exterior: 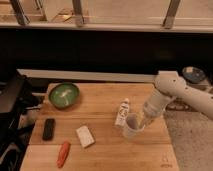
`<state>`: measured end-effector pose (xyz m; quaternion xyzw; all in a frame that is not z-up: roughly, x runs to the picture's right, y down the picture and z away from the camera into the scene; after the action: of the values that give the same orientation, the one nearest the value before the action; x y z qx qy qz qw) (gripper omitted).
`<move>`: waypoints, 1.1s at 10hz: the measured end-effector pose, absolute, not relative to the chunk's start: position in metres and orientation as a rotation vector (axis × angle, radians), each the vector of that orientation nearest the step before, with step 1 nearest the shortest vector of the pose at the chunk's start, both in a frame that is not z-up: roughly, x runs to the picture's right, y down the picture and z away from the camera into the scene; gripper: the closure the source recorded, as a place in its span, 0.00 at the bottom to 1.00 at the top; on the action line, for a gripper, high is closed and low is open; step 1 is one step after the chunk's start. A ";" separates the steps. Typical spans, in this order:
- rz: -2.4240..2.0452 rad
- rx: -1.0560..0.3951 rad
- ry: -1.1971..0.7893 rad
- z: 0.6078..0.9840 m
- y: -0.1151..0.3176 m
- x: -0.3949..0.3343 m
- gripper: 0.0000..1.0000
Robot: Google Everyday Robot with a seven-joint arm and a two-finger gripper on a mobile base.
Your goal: Place the ceramic cup in the ceramic bowl
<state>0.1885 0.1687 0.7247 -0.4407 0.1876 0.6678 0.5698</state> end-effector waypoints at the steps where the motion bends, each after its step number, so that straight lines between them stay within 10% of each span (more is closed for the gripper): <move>1: 1.585 -1.005 0.416 0.727 0.151 0.189 1.00; 6: 1.578 -0.843 0.239 0.737 0.025 0.150 1.00; 11: 1.559 -0.838 0.214 0.738 0.013 0.136 1.00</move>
<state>0.1359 0.0129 0.7381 -0.3655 0.0935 0.6802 0.6284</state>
